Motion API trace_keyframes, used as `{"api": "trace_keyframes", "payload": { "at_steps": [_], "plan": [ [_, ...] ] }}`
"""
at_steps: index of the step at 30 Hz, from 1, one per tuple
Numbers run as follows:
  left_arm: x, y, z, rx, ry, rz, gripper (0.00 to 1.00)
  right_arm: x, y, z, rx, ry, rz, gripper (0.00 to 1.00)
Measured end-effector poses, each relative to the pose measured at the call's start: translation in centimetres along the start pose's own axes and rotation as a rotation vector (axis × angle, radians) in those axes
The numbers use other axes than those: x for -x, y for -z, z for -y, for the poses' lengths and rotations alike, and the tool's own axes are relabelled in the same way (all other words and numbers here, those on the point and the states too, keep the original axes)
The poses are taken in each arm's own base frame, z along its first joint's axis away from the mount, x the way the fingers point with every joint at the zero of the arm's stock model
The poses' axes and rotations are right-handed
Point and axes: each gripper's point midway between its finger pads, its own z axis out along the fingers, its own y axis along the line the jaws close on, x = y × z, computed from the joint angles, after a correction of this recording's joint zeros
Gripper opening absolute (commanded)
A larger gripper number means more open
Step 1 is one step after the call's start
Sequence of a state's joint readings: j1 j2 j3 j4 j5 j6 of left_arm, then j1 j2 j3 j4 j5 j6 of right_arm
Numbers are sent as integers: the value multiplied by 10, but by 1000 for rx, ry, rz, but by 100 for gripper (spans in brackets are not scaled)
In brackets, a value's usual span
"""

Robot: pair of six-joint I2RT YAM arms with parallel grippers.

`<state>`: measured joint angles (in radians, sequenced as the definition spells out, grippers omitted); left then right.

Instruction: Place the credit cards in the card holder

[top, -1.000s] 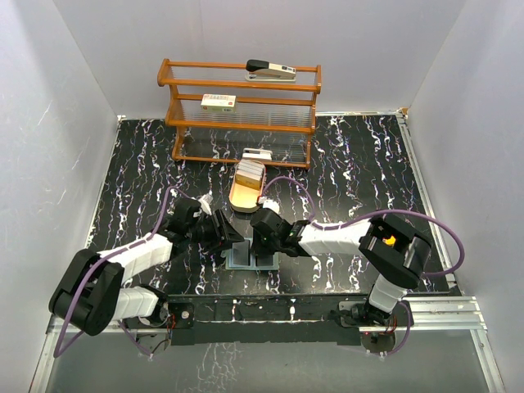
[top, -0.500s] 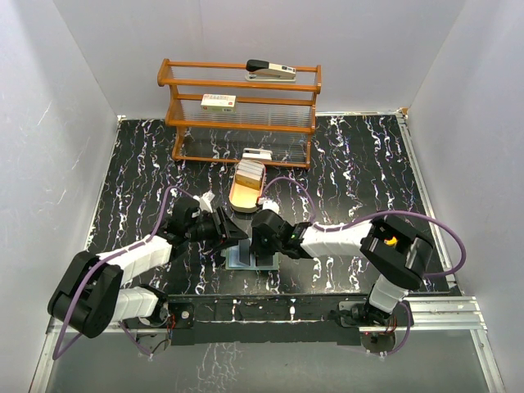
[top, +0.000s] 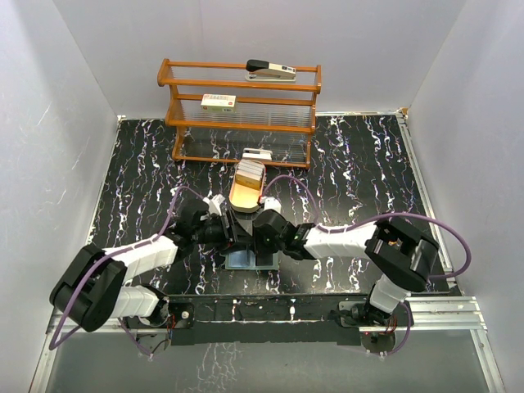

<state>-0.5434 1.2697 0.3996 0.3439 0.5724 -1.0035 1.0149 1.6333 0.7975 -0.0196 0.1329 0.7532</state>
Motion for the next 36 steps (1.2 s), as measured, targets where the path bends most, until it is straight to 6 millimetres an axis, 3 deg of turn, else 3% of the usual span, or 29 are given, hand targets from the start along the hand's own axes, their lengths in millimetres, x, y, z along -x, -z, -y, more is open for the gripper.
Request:
{"api": "trace_keyframes", "payload": {
  "at_steps": [5,9,12,21,28,36],
  "plan": [
    [-7,-6,-1,22,-10,-22,52,4,4,7,-28,12,29,26],
    [-4,-10,6,33,-37,-15,52,6,10,13,-45,20,50,35],
    [-1,-13,11,38,-55,-14,52,9,17,19,-65,22,69,41],
    [2,-19,15,62,-71,-4,51,20,44,35,-146,24,120,47],
    [7,-14,-3,182,-88,25,47,37,68,36,-155,13,185,50],
    [11,1,-31,353,-118,59,35,36,71,26,-107,9,173,53]
  ]
}}
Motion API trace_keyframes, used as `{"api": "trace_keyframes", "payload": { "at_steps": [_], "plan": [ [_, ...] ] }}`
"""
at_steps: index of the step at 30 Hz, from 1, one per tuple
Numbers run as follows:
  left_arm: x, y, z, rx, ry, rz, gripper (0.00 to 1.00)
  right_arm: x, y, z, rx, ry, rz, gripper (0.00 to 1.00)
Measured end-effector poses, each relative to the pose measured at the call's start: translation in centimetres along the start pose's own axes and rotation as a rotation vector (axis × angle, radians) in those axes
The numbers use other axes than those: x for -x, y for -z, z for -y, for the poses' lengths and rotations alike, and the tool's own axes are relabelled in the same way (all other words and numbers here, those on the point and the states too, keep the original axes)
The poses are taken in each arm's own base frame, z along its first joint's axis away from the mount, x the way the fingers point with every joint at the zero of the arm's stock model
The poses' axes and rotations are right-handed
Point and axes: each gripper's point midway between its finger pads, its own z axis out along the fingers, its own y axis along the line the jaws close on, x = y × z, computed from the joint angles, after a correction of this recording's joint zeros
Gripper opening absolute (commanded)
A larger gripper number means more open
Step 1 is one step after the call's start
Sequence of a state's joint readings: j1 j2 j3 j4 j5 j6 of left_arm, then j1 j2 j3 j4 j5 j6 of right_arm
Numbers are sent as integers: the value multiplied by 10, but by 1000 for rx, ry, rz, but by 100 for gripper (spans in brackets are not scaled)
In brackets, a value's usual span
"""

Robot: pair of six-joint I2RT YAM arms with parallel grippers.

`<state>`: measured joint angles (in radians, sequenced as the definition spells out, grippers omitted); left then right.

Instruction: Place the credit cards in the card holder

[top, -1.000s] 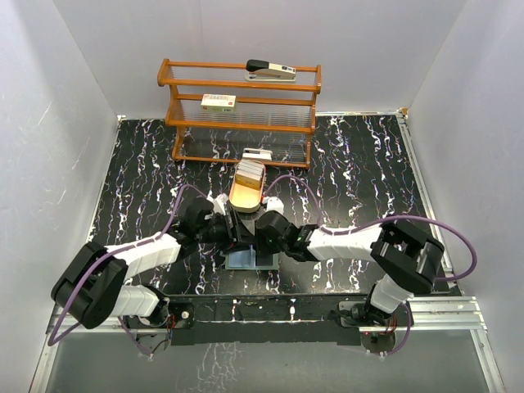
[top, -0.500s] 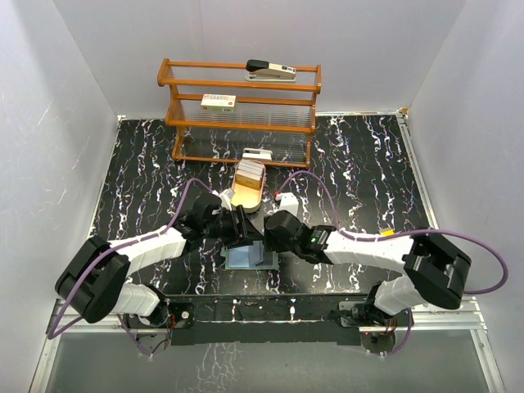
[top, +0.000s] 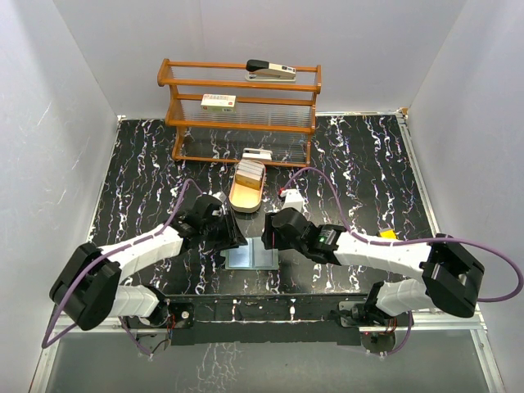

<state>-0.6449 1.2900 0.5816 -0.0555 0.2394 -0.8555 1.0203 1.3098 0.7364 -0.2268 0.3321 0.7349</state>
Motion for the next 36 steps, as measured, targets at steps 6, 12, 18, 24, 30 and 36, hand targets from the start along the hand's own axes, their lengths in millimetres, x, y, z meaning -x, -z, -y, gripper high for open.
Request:
{"api": "trace_keyframes", "payload": {
  "at_steps": [6,12,18,24,30,36],
  "plan": [
    [0,8,-15,76,-18,19,44,2,1,-15,67,-17,-1,53],
    [20,19,-13,130,-59,69,49,3,2,-14,68,-7,1,54],
    [71,39,6,123,-95,188,50,26,8,-17,52,70,52,55],
    [94,51,-23,170,-18,217,51,87,17,-41,59,199,190,57],
    [80,59,-32,76,67,193,51,132,-19,-51,13,368,226,61],
    [46,51,-47,9,162,133,52,146,-77,-34,-42,509,145,69]
  ]
}}
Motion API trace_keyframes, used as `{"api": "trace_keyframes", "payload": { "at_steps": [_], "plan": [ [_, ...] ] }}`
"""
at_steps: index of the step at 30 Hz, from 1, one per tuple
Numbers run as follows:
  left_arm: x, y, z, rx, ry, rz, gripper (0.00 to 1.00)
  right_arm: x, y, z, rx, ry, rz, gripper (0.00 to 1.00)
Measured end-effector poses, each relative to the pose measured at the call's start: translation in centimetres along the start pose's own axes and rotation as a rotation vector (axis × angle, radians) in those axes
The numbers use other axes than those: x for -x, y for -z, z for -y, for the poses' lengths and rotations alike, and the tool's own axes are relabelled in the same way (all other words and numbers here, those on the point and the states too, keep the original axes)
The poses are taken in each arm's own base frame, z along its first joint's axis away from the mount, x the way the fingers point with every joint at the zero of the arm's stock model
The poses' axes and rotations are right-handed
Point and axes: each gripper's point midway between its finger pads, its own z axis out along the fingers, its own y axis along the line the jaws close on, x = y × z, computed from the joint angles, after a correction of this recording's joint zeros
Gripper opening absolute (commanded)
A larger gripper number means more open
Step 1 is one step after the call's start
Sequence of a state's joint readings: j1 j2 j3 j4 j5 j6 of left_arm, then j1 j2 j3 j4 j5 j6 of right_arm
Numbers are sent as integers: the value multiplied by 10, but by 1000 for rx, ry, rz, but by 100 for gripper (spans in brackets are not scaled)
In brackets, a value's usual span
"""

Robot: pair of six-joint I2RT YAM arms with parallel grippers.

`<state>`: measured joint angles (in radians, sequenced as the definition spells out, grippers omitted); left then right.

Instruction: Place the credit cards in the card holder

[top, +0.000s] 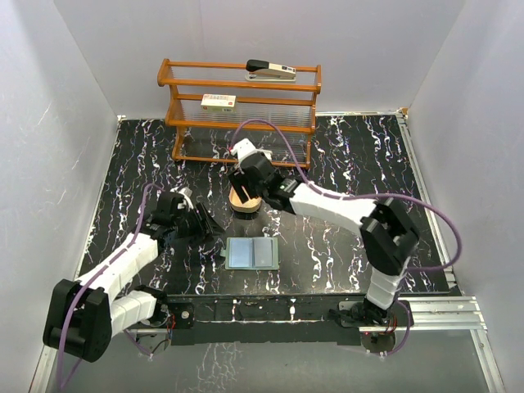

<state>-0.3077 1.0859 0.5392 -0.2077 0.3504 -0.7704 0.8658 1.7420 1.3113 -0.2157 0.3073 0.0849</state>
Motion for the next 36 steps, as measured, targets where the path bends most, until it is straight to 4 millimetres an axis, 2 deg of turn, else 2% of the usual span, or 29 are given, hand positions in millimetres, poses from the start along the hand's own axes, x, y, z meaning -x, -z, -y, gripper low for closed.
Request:
{"api": "trace_keyframes", "payload": {
  "at_steps": [3,7,13,17,22,31,36],
  "plan": [
    [-16,-4,-7,-24,42,-33,52,1,-27,7,-3,63,-28,71],
    [-25,-8,-12,-35,69,-53,52,-3,-60,14,-16,159,-71,70],
    [-31,-10,-16,-39,73,-60,53,-17,-91,13,-22,282,-135,70],
    [-35,-10,-18,-49,72,-64,53,-23,-100,18,-48,332,-163,68],
    [-38,-10,-20,-55,71,-68,53,-28,-103,32,-113,379,-188,64],
    [-37,-9,-18,-63,66,-62,53,-29,-108,44,-163,417,-204,54],
    [-37,-9,-18,-66,66,-60,53,-31,-110,47,-176,434,-213,45]
  ]
}}
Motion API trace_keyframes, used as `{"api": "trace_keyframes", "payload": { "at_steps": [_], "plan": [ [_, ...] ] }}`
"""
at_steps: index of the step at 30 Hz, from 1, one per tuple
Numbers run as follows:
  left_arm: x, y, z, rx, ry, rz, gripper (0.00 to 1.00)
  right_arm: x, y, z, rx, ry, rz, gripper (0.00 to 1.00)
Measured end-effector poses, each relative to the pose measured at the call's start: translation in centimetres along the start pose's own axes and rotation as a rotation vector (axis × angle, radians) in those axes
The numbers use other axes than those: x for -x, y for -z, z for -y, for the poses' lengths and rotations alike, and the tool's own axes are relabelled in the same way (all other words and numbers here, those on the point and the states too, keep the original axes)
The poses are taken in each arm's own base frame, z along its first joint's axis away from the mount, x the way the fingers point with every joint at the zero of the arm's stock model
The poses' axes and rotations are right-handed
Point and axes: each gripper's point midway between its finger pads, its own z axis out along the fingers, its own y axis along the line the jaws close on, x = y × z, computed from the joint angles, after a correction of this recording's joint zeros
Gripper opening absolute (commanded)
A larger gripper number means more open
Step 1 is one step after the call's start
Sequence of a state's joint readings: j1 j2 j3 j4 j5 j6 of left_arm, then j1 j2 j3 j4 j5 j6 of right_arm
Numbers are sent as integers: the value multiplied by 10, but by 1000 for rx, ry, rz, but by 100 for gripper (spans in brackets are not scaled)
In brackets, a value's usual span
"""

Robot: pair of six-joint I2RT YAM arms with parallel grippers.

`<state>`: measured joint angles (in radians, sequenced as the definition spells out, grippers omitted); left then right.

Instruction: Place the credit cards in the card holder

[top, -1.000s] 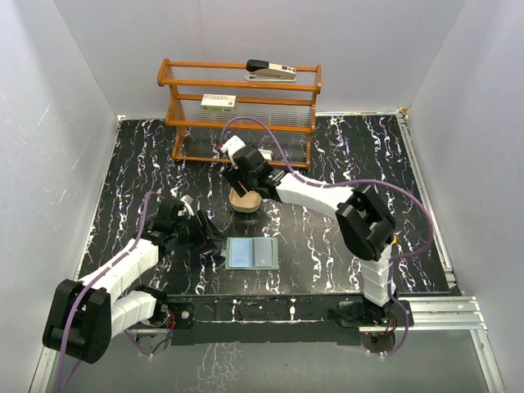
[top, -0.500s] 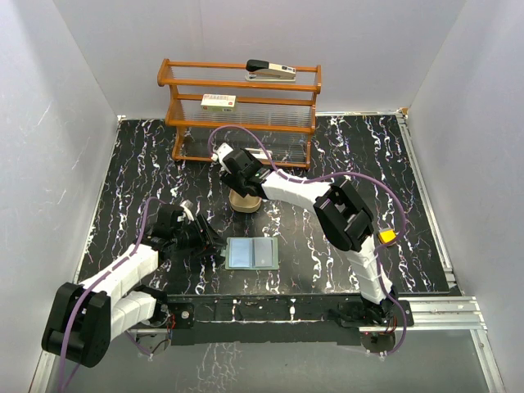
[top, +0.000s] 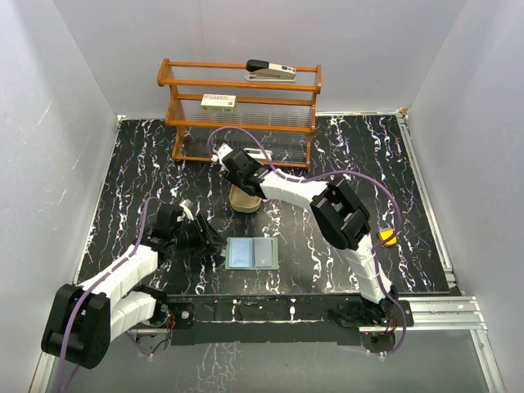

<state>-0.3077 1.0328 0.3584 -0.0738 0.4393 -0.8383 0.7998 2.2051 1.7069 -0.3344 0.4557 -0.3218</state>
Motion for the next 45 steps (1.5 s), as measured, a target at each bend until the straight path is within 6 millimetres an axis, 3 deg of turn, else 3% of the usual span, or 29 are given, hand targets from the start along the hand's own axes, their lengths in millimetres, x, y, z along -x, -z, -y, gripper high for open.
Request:
{"api": "trace_keyframes", "payload": {
  "at_steps": [20,38,45],
  "plan": [
    [-4,-2,-3,-11,-3,-5,54,12,5,2,-8,0,17,38],
    [-9,-9,-10,-8,2,-29,54,15,12,-4,34,-3,10,8],
    [-11,-11,-11,-19,2,-41,54,22,25,2,48,-23,25,0]
  ]
}}
